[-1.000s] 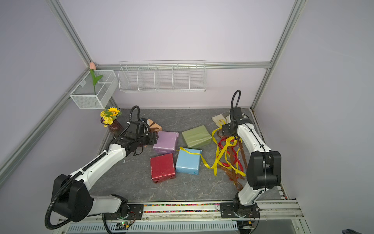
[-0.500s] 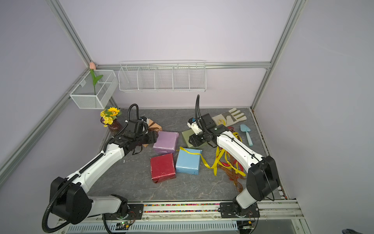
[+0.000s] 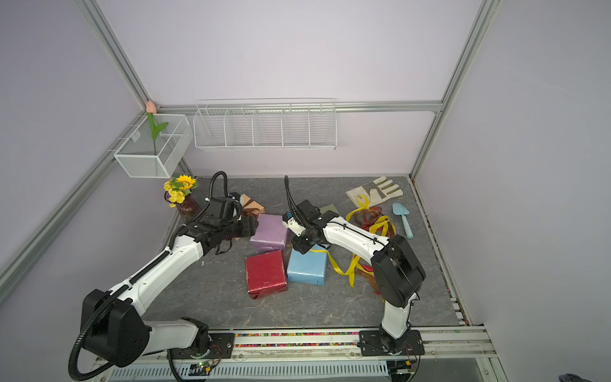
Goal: Untie the ribbon bows on the gift boxes
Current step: Adjust the ribbon at the center of the board.
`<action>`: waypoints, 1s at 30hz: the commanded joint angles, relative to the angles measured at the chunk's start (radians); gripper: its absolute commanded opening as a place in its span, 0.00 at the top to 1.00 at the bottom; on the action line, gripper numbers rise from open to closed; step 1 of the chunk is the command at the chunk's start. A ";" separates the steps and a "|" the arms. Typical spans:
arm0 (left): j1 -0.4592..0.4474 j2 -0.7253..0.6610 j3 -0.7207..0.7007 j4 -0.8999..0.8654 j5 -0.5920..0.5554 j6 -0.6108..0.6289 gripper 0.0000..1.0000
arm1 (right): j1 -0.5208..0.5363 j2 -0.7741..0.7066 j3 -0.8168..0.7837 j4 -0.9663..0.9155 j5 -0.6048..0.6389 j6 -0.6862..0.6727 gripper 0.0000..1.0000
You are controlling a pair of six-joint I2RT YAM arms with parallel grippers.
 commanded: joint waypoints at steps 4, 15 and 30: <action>0.006 -0.017 -0.010 -0.017 -0.002 0.016 0.38 | 0.011 0.008 0.016 0.002 0.044 -0.009 0.69; 0.005 -0.015 -0.013 -0.017 -0.006 0.018 0.38 | -0.034 -0.107 0.032 0.015 -0.023 0.048 0.93; 0.005 0.002 -0.013 0.002 -0.021 0.018 0.38 | -0.406 -0.510 0.130 0.008 0.060 0.092 0.93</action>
